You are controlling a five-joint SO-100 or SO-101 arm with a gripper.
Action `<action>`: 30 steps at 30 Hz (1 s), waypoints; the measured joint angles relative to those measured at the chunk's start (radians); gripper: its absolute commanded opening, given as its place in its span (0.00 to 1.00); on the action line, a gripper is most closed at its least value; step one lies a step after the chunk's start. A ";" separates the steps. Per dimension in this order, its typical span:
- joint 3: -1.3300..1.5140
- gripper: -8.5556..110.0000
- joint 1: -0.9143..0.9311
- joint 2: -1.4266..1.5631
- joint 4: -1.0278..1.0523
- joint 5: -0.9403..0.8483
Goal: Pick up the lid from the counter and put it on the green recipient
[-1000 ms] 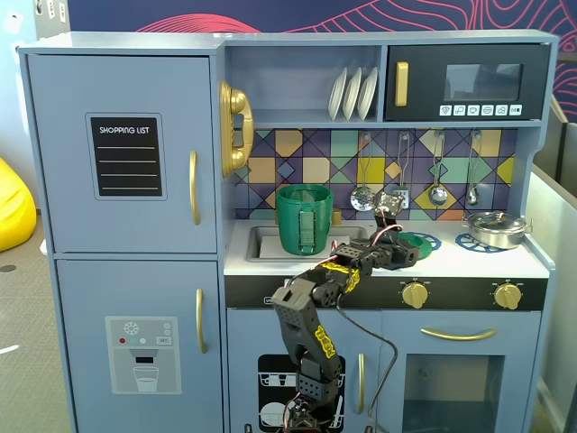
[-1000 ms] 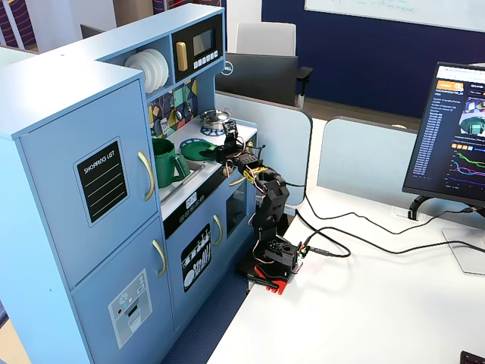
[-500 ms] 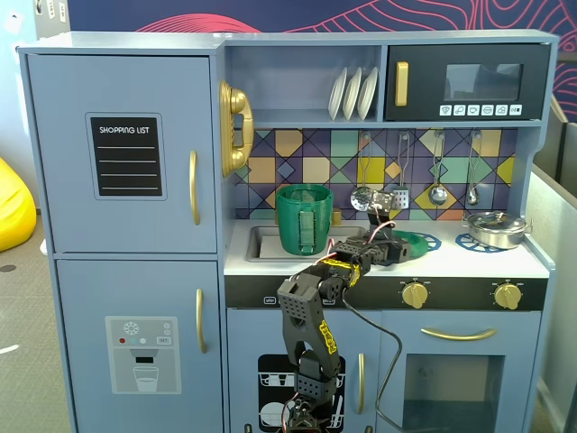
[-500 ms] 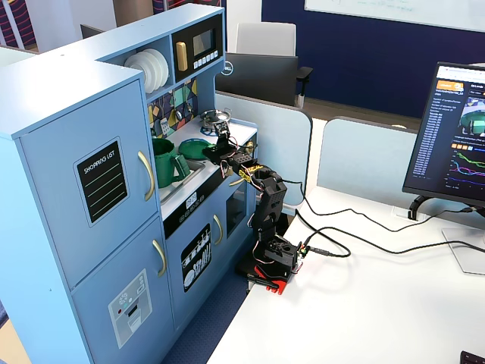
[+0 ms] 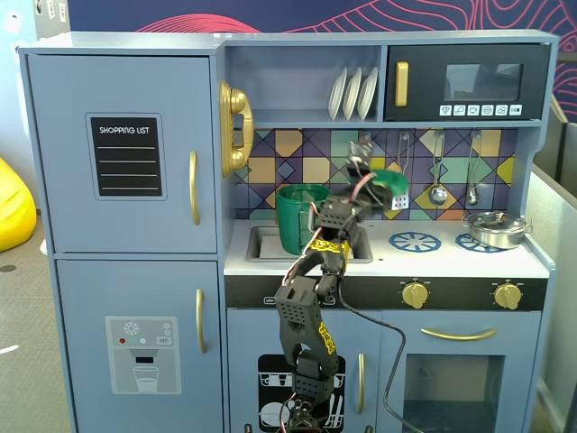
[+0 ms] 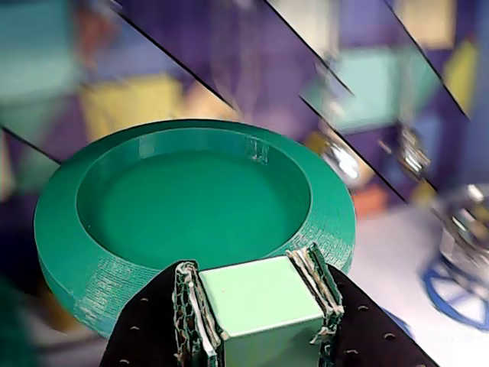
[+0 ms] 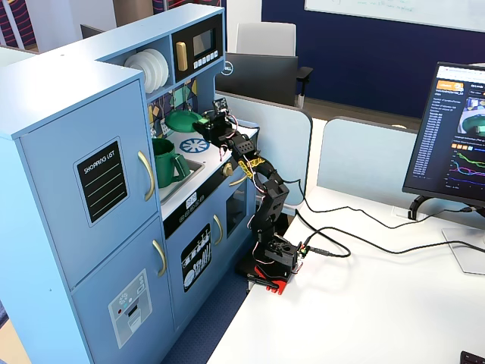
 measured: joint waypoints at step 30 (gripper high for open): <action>-0.176 0.07 -0.322 -0.040 0.247 -0.074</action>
